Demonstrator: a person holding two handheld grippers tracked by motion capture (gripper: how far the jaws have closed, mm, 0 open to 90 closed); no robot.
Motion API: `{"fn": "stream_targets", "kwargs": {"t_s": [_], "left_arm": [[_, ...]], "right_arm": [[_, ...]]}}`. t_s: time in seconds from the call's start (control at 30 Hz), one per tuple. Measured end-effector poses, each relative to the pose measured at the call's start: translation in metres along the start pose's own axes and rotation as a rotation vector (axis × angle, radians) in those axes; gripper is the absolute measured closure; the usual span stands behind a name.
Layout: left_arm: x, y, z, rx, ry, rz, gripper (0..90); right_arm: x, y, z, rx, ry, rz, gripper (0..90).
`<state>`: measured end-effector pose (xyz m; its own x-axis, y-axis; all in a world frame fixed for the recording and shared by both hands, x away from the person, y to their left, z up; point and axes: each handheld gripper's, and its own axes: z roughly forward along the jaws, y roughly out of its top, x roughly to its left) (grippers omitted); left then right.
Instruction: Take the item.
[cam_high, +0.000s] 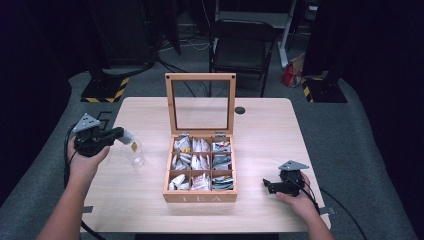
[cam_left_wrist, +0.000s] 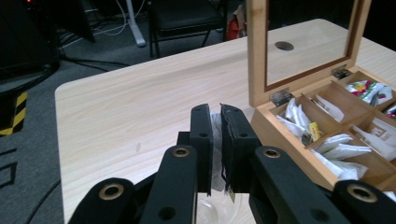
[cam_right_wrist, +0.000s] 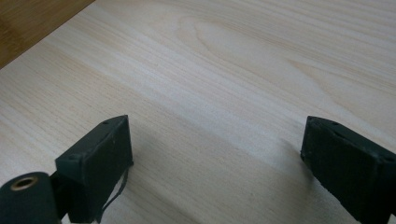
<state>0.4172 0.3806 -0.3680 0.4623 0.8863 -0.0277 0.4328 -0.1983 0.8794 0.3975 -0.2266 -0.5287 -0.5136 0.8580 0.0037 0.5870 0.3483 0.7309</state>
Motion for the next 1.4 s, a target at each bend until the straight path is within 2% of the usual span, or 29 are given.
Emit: {"fn": "stream_targets", "kwargs": {"t_s": [0.27, 0.5, 1.4], "left_arm": [[0.007, -0.005, 0.001, -0.003, 0.021, -0.024, 83.6], [0.008, -0.006, 0.003, 0.011, 0.031, -0.019, 83.6], [0.008, -0.025, 0.036, 0.088, 0.039, -0.036, 83.0]], "right_arm": [[0.0, 0.0, 0.0, 0.0, 0.0, 0.0, 8.3], [0.0, 0.0, 0.0, 0.0, 0.0, 0.0, 8.3], [0.0, 0.0, 0.0, 0.0, 0.0, 0.0, 8.3]]}}
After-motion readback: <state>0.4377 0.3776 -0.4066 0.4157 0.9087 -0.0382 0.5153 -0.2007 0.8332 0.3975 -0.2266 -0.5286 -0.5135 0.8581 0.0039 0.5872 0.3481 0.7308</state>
